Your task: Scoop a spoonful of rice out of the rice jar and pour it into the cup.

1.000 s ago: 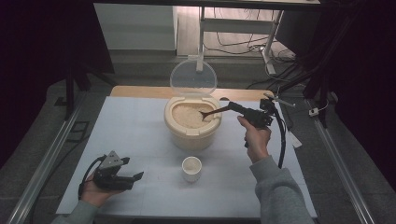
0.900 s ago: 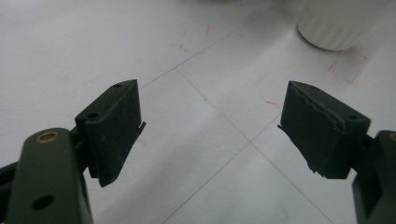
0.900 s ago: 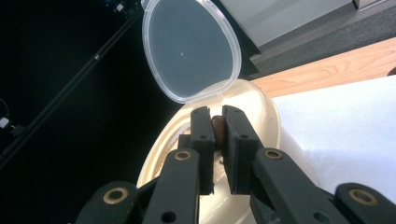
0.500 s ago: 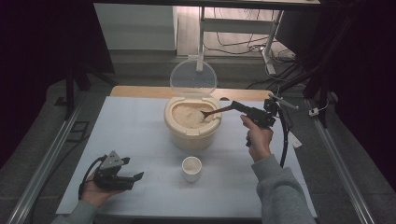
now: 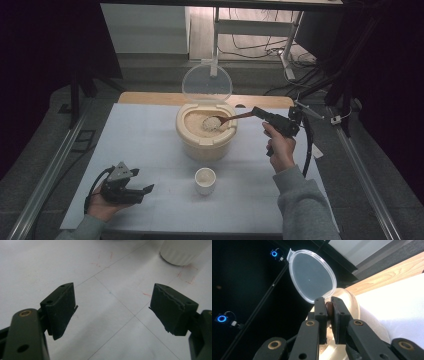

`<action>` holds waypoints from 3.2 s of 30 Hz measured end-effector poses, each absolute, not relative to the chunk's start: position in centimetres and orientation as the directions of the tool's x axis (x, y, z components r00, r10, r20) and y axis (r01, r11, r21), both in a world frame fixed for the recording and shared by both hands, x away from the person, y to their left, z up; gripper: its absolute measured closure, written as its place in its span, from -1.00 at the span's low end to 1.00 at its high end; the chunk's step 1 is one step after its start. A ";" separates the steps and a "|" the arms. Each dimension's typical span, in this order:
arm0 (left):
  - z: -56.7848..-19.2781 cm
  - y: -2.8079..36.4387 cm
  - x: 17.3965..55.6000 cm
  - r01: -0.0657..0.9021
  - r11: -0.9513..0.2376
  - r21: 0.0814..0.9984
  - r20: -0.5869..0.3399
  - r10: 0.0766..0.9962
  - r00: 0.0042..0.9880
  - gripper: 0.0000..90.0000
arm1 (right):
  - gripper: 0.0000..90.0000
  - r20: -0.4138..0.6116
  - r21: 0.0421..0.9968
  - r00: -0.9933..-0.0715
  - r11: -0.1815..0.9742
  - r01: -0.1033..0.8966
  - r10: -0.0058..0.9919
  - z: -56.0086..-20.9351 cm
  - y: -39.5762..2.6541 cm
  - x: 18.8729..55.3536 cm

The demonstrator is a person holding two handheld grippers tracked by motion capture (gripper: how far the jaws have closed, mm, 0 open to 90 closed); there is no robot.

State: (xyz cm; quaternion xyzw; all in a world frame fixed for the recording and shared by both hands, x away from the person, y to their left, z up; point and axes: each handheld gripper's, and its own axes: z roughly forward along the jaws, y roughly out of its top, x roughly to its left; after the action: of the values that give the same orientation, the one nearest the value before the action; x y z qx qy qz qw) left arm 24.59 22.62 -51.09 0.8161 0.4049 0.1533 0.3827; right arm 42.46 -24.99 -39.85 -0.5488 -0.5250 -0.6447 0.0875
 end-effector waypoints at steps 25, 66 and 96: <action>-51.2 22.6 24.7 0.548 -0.379 0.746 -0.062 0.779 0.624 -0.55 | 0.86 0.816 0.564 -0.390 -0.438 0.700 0.427 -39.4 -26.2 41.8; -51.4 22.5 24.8 0.552 -0.385 0.739 -0.061 0.779 0.624 -0.56 | 0.86 0.826 0.534 -0.424 -0.274 0.800 0.372 -41.4 -26.9 37.5; -51.5 22.3 24.8 0.554 -0.392 0.735 -0.060 0.776 0.628 -0.56 | 0.86 0.708 0.616 -0.494 -0.098 0.782 0.505 -42.4 -24.3 37.0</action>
State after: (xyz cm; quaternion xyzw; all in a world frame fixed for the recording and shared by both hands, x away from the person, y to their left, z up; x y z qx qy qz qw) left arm 24.85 22.31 -51.46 0.8210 0.4048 0.1480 0.3743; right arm 37.04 -24.25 -42.42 -0.4875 -0.6599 -0.5581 0.1239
